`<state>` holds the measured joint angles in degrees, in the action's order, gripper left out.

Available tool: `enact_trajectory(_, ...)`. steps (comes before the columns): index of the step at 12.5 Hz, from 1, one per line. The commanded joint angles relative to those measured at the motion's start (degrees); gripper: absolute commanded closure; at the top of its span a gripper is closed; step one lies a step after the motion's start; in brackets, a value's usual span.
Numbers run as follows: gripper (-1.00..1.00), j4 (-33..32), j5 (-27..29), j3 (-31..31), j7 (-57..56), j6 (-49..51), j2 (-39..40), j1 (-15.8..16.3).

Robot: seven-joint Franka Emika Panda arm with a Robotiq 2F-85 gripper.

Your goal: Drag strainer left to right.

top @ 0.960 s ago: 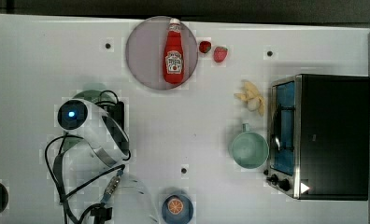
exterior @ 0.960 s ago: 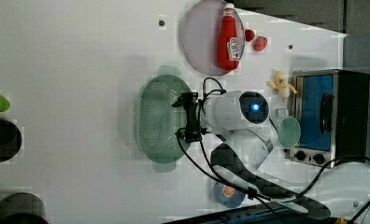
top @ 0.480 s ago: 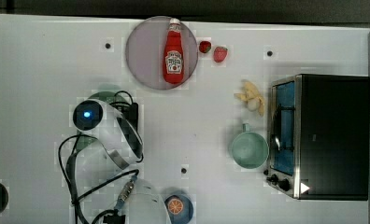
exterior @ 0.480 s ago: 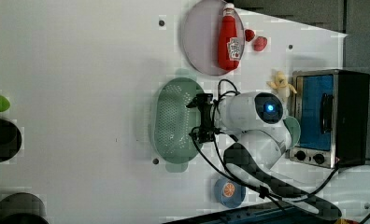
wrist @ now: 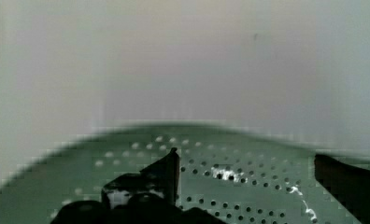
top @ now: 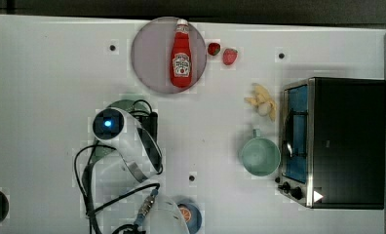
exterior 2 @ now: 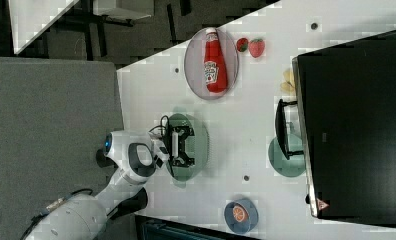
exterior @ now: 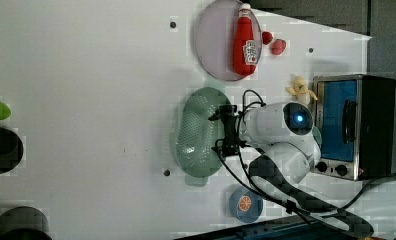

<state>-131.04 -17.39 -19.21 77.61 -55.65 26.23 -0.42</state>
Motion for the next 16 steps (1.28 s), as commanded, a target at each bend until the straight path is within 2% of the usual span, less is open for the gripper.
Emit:
enact_trajectory(1, -1.0, 0.5, 0.0, 2.2, -5.6, 0.1, -1.7, -2.2)
enact_trajectory(16, -1.0, -2.3, 0.0, 17.8, -22.6, -1.0, -3.6, -3.3)
